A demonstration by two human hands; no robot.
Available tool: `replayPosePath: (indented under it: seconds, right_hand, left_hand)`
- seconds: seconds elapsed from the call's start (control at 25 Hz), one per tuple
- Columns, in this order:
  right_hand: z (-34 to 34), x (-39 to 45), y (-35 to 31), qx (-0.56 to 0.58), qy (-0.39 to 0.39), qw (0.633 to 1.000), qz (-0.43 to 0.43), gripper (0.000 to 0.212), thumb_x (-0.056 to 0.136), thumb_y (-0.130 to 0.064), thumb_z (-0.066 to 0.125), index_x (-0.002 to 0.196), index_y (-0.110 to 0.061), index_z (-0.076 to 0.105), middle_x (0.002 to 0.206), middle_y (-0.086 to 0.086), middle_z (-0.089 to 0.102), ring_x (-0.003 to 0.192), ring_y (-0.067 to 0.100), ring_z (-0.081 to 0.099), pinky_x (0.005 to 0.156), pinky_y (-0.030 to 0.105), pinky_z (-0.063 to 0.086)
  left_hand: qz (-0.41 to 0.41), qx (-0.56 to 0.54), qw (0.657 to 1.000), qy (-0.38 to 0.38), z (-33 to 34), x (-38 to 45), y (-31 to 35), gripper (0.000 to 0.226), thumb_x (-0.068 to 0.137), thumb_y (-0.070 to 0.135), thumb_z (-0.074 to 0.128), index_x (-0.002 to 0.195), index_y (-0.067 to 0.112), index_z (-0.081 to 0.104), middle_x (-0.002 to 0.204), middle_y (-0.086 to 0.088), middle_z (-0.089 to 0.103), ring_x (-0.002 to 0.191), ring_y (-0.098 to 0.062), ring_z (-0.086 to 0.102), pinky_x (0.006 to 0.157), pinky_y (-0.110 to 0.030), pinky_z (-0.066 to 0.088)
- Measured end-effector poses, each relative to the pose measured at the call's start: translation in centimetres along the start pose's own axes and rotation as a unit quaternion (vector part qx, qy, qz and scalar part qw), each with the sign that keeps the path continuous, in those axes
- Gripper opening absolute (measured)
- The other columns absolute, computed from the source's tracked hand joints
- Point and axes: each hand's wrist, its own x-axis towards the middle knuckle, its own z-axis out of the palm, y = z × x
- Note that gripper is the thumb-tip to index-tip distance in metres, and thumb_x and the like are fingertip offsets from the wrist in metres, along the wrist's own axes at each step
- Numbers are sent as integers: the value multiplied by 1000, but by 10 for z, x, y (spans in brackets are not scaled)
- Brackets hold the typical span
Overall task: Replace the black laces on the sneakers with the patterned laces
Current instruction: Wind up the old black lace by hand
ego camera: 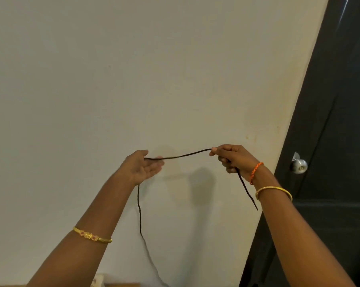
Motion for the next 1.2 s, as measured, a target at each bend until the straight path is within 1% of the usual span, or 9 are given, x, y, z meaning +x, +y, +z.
replayPosePath:
  seconds: [0.08,0.2,0.32,0.44,0.52,0.76,0.92,1.04,1.2]
  right_hand:
    - [4,1,-18,-21,-24,999,-18,24,89,-31,63,83,-9,70,52,-7,36,48,10,23,41,18,21]
    - [25,9,-39,-58,-65,996,-31,25,91,-27,62,79,-6,69,52,-4,39,44,8,25,41,18,20]
    - [41,19,-53,-72,-77,994,-11,26,95,-16,51,78,-1,62,53,1,42,46,10,27,39,18,23]
    - [36,23,-57,-79,-95,992,20,25,94,-18,52,75,-4,60,51,0,39,44,9,27,38,17,22]
    - [26,23,-56,-69,-95,993,27,25,91,-25,59,77,-4,62,50,-2,35,43,8,25,38,17,20]
    - [-6,23,-58,46,-108,991,59,23,97,-24,50,85,-7,61,51,-6,34,39,4,22,36,15,16]
    - [-20,19,-61,99,-135,984,66,25,99,-20,42,92,-7,62,53,-6,34,39,2,22,32,12,17]
    - [-25,14,-65,180,-167,968,48,20,95,-17,42,96,-7,59,51,-6,33,36,2,23,30,11,19]
    - [-18,13,-79,315,-186,931,-10,19,86,-15,44,100,-6,54,53,-4,44,36,3,32,33,12,29]
  left_hand:
    - [-22,241,970,-24,15,-15,0,28,99,27,48,107,2,58,95,-12,71,78,-20,68,65,-29,53]
    - [183,406,895,-9,51,-21,-5,30,96,34,53,111,9,60,102,-3,65,88,-14,61,71,-25,49]
    - [224,389,887,-111,76,-19,-6,34,99,42,42,109,15,59,100,2,62,94,-11,59,83,-26,43]
    - [197,361,899,-147,71,-13,-5,40,96,47,45,86,13,62,65,5,47,58,-9,46,68,-22,49]
    - [217,381,890,-126,64,-9,-2,33,95,41,52,90,13,69,53,12,44,53,-9,35,59,-19,46]
    - [278,258,925,38,57,3,15,20,95,28,57,88,16,71,78,5,57,67,-8,37,61,-23,41]
    - [329,242,903,134,58,12,13,23,97,27,53,83,18,68,63,4,50,58,-11,40,65,-29,39]
    - [343,268,890,139,60,18,10,21,98,23,51,88,15,67,63,3,51,57,-15,43,60,-28,39]
    - [341,332,878,55,77,18,15,18,97,26,52,114,21,55,97,1,59,88,-15,57,69,-20,44]
